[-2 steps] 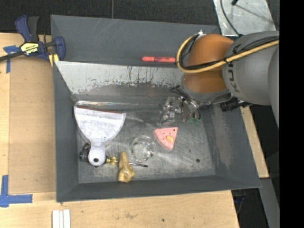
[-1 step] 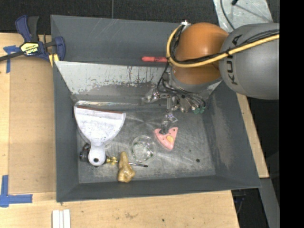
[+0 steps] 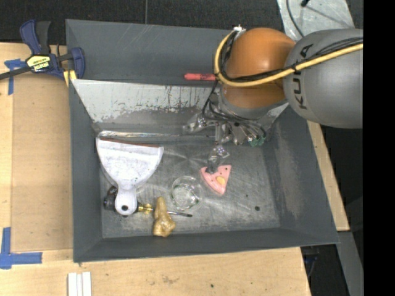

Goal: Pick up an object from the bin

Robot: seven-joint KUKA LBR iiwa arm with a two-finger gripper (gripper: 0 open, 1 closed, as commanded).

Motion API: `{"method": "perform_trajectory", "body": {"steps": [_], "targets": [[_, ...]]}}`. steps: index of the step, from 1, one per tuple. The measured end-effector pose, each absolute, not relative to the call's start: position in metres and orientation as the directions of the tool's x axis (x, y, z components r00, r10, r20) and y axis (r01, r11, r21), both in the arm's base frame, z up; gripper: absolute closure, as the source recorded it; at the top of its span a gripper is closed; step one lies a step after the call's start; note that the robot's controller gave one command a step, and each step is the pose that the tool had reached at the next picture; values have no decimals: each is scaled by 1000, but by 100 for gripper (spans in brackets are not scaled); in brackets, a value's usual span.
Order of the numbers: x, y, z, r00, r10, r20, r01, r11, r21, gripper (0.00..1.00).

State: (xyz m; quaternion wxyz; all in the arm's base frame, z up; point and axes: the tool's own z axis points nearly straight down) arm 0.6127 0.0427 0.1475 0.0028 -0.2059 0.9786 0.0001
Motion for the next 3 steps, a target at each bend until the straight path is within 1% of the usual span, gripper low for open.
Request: {"method": "perform_trajectory", "body": {"steps": [1,2,3], "targets": [[578,6,110,-892,-453,-12,-453,892,-3,0],[583,7,75,-884,-467,-8,-467,884,-6,100],[583,7,75,-884,-467,-8,-467,884,-6,100]]}}
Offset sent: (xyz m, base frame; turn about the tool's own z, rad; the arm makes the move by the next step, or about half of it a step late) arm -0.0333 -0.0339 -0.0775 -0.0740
